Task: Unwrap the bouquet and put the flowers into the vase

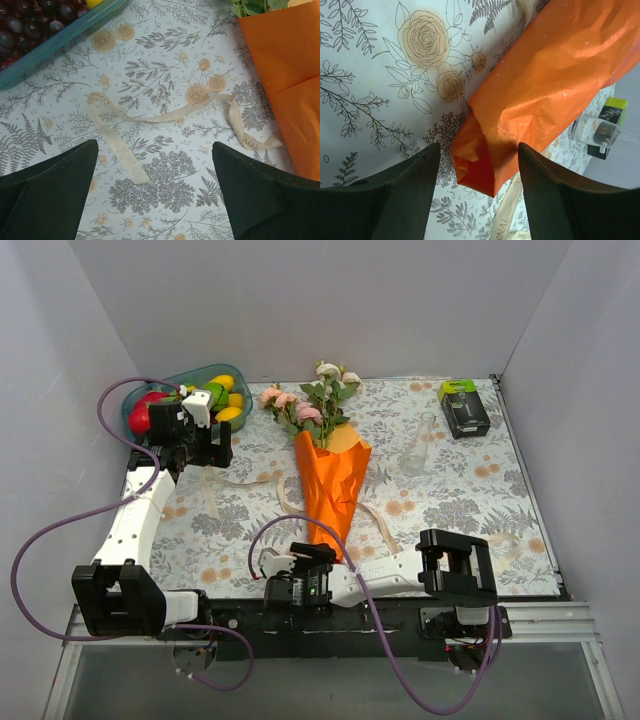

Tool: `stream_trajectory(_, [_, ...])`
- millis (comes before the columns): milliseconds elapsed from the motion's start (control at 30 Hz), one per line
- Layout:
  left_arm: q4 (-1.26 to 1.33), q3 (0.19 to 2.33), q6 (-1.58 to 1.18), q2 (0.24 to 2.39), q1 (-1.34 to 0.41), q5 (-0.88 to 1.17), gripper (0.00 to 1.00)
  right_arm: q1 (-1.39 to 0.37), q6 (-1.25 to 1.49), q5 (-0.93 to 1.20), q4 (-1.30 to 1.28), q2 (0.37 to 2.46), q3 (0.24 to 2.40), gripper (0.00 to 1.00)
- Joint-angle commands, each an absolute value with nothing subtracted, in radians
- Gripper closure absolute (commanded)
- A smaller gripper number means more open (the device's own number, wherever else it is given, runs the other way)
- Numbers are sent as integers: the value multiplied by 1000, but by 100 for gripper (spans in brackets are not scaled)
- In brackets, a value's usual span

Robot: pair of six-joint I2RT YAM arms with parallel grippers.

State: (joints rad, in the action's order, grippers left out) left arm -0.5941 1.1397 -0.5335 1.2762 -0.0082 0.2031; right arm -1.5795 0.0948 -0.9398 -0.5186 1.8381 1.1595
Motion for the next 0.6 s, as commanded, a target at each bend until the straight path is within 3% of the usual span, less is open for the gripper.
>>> stream_trajectory(0, [-614,1166,-540,1243,-2,212,2,-1580,40,-985,-469,1848,1189,29])
stream_trajectory(233, [-614,1170,-545,1247,-2,212,2,-1580,29,-1115,-456,1896,1219,39])
stream_trajectory(433, [-609,1170,-543,1249,-2,207,2,-1574,24,-1137,-416,1924,1198,53])
stream_trajectory(533, [-609,1167,-543,1246,-2,206,2,-1563,55,-1118,-410,1913,1192,68])
stream_trajectory(567, [-609,1167,-542,1246,-2,206,2,-1560,61,-1117,-397,1896,1192,78])
